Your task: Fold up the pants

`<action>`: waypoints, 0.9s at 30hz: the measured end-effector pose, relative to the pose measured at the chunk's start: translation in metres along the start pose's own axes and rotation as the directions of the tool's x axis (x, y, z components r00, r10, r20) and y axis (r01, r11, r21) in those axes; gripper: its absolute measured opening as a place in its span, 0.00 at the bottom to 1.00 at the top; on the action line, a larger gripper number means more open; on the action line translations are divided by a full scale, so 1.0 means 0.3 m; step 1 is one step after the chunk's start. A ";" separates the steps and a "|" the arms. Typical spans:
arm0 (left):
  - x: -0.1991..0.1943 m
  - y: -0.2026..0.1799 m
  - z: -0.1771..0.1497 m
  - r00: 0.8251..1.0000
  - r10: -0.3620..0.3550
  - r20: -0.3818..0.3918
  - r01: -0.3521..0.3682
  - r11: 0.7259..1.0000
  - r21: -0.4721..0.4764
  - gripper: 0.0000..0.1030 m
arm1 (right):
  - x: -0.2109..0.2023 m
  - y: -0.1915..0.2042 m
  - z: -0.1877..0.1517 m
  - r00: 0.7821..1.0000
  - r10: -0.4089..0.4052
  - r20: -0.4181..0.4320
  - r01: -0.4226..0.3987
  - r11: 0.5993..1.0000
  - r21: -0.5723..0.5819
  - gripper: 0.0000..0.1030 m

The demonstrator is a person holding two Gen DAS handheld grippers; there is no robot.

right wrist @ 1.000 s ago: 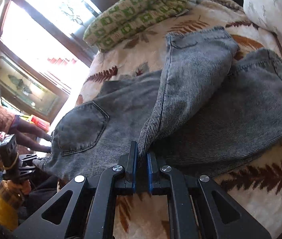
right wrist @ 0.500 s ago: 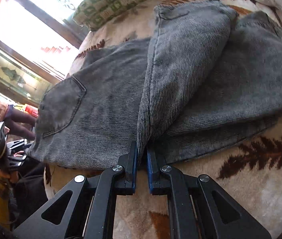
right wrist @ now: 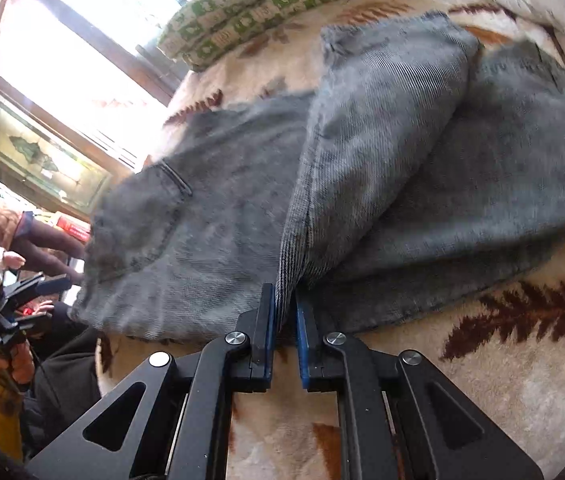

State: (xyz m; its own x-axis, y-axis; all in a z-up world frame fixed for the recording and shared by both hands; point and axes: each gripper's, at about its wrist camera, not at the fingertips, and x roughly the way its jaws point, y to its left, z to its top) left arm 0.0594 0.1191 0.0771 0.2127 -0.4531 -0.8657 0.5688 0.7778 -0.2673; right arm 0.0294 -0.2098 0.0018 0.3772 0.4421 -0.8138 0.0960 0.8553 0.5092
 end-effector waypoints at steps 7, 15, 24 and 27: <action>0.104 -0.020 -0.043 0.995 0.070 -0.076 -0.068 0.997 0.035 0.75 | -0.080 0.026 0.039 1.000 -0.018 0.013 0.018 0.998 -0.067 0.32; 0.057 -0.111 0.108 0.996 -0.091 0.007 0.091 0.996 0.004 0.76 | -0.263 -0.061 0.293 0.991 -0.106 0.083 0.115 0.988 -0.102 0.42; 0.296 -0.199 0.439 0.986 -0.167 -0.011 0.166 0.983 -0.081 0.76 | -0.380 -0.262 0.560 0.970 -0.208 0.124 0.215 0.976 -0.041 0.43; 0.353 -0.198 0.530 0.988 -0.154 -0.006 0.152 0.982 -0.111 0.76 | -0.368 -0.331 0.576 0.976 -0.200 0.090 0.202 0.979 -0.017 0.43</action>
State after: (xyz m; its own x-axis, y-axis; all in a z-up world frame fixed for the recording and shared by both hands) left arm 0.1744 -0.0443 0.0684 0.1174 -0.5648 -0.8168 0.5028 0.7432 -0.4415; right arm 0.1374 -0.3901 0.0895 0.4317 0.2360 -0.8706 0.1543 0.9316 0.3291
